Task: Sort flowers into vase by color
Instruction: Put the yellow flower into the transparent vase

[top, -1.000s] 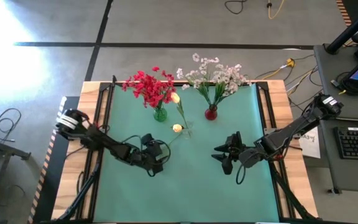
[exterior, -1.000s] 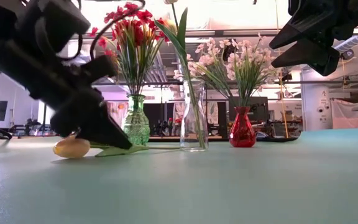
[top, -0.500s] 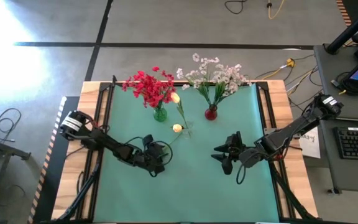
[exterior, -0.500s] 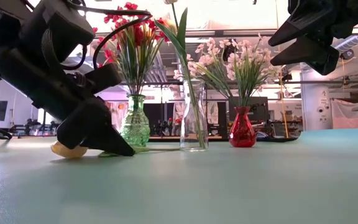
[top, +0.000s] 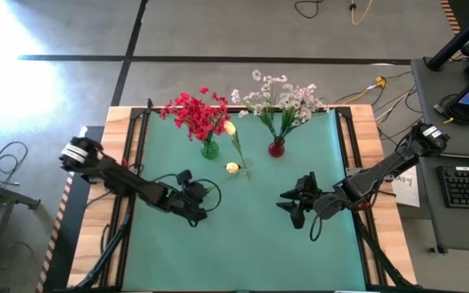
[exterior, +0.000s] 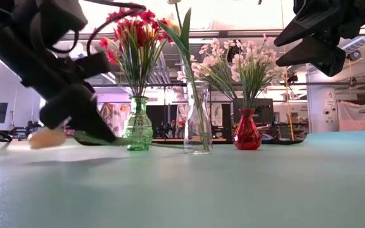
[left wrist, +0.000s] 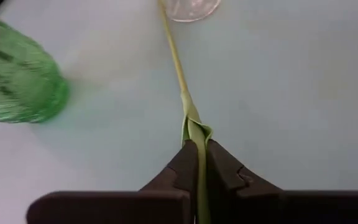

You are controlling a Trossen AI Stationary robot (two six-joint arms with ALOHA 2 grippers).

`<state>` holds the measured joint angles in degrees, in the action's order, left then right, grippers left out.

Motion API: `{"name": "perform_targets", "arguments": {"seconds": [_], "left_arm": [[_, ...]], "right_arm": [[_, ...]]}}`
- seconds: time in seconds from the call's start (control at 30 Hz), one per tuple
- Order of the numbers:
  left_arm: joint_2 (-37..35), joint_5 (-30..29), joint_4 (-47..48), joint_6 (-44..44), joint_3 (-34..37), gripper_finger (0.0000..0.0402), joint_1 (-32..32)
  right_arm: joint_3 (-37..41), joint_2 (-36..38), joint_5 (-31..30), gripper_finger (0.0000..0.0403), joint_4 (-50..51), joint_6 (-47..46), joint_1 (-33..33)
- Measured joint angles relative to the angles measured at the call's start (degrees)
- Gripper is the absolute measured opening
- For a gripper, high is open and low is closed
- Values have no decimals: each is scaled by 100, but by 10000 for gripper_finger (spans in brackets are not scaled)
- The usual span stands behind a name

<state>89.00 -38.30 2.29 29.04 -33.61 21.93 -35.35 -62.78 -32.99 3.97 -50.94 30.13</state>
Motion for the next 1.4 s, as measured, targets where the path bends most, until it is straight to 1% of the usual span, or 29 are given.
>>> {"name": "perform_targets", "arguments": {"seconds": [0.1,0.17,0.23,0.3,0.37,0.53,0.6,0.67,0.83,1.03,1.17,1.3,1.4], "left_arm": [[-420,45,531,0,0,3,0],[-723,232,877,1,0,3,0],[-1015,551,1155,-8,-3,2,0],[-1282,994,1481,-39,-23,2,0],[-1529,1556,1678,-167,-48,2,5],[-1991,2879,1818,-452,-50,2,42],[-2115,3274,1799,-479,-50,2,46],[-2212,3493,1821,-470,-67,2,54],[-2305,3606,1858,-610,-383,1,134],[-2133,3606,1967,-880,-1102,1,192],[-1781,3602,2262,-1162,-1679,1,230],[-1231,3602,2527,-1508,-2254,1,243],[-790,3574,2591,-1894,-2624,1,240]], "right_arm": [[0,0,0,183,-1,10,1],[0,0,0,183,2,56,0],[0,0,0,183,-2,100,1],[0,0,1,183,-5,143,0],[0,0,5,183,-4,211,0],[0,0,68,183,-25,379,1],[0,0,130,183,-51,478,1],[0,-4,190,183,-134,645,0],[0,-35,199,183,-543,1200,0],[-2,-35,193,183,-1103,1826,-3],[-2,-35,131,183,-1396,2226,-3],[-2,-49,133,183,-1500,2409,-5],[-2,-141,142,190,-1641,2558,-5]]}}
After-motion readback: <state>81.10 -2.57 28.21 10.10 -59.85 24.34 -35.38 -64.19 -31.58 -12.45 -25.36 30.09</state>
